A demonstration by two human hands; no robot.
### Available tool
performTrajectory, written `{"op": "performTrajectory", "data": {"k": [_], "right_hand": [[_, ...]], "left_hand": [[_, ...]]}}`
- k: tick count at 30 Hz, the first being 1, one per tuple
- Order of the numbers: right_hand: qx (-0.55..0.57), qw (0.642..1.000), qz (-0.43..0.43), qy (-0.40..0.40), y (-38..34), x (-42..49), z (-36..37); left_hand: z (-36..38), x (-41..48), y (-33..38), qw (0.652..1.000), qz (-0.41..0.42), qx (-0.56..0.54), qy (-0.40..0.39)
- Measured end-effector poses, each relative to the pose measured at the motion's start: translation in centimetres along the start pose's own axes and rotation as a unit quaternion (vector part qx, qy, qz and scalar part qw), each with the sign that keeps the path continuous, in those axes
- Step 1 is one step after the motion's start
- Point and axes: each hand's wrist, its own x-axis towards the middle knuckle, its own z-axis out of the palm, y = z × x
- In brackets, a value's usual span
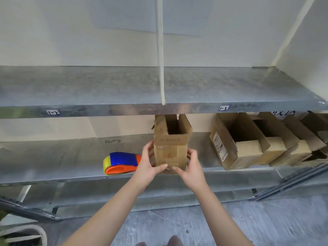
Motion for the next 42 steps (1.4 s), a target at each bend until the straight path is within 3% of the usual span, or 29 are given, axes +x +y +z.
{"op": "performTrajectory", "data": {"k": [5,10,15,17,20,22,24,28,33,42], "right_hand": [[-0.025,0.999,0.037,-0.006,3.1,0.9,0.4],[0.018,0.995,0.098,-0.013,6.0,2.2,1.2],[0.034,0.996,0.087,0.000,8.0,3.4,1.8],[0.032,0.995,0.091,-0.012,8.9,3.7,1.4],[0.037,0.995,0.093,-0.020,8.7,3.4,0.1],[0.057,0.994,0.091,0.005,8.3,3.0,-1.2],[0.080,0.992,0.091,0.026,7.8,2.6,-2.8],[0.091,0.988,0.105,0.062,7.1,1.5,-6.0],[0.038,0.991,0.099,0.083,9.0,0.9,-9.6],[0.013,0.987,0.115,0.107,11.0,1.4,-12.4]], "left_hand": [[0.6,1.4,-2.8,0.999,-0.004,0.018,-0.029],[1.3,1.8,-6.8,0.990,-0.014,0.121,-0.065],[0.9,1.9,-8.2,0.983,-0.025,0.170,-0.069],[-0.5,2.4,-7.5,0.953,-0.002,0.299,-0.050],[-3.4,3.3,-6.1,0.841,0.099,0.532,-0.024],[-4.8,4.1,-5.0,0.794,0.129,0.594,-0.026],[-5.1,4.9,-3.6,0.778,0.145,0.611,-0.027],[-2.4,5.8,-1.1,0.796,0.139,0.586,-0.064],[4.7,5.5,-0.4,0.906,0.065,0.377,-0.180],[12.9,6.3,-2.5,0.968,0.010,0.180,-0.173]]}}
